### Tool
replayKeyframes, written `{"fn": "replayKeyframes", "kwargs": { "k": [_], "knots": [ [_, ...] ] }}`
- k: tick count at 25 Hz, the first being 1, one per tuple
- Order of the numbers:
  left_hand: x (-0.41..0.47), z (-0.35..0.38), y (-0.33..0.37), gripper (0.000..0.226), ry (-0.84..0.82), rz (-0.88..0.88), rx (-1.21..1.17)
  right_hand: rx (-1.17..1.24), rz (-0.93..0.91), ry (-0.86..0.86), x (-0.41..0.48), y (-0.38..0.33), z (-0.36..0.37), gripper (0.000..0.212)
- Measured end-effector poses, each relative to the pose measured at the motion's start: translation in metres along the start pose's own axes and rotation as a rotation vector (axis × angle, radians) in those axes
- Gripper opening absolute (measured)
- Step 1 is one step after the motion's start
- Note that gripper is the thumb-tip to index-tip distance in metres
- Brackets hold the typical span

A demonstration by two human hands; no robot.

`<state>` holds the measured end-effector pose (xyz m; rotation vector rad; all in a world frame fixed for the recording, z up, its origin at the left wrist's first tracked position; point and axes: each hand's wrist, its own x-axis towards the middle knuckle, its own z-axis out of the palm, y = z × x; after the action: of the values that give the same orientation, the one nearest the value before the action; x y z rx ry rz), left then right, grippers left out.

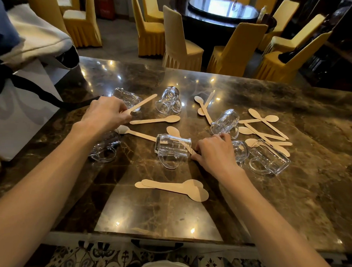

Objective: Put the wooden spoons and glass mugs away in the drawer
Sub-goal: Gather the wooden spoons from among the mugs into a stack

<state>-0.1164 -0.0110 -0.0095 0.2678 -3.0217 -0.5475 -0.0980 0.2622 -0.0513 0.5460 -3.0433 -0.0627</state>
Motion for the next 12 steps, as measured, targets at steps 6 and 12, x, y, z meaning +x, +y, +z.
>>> {"fn": "replayKeyframes", "kwargs": {
  "k": [6, 12],
  "knots": [
    [-0.019, -0.009, 0.011, 0.03, 0.139, 0.186, -0.098, 0.028, 0.033, 0.022, 0.004, -0.004, 0.001, 0.023],
    [-0.067, -0.005, 0.019, 0.031, -0.011, 0.462, -0.241, 0.067, 0.056, -0.014, 0.008, -0.005, -0.003, 0.022]
  ]
}}
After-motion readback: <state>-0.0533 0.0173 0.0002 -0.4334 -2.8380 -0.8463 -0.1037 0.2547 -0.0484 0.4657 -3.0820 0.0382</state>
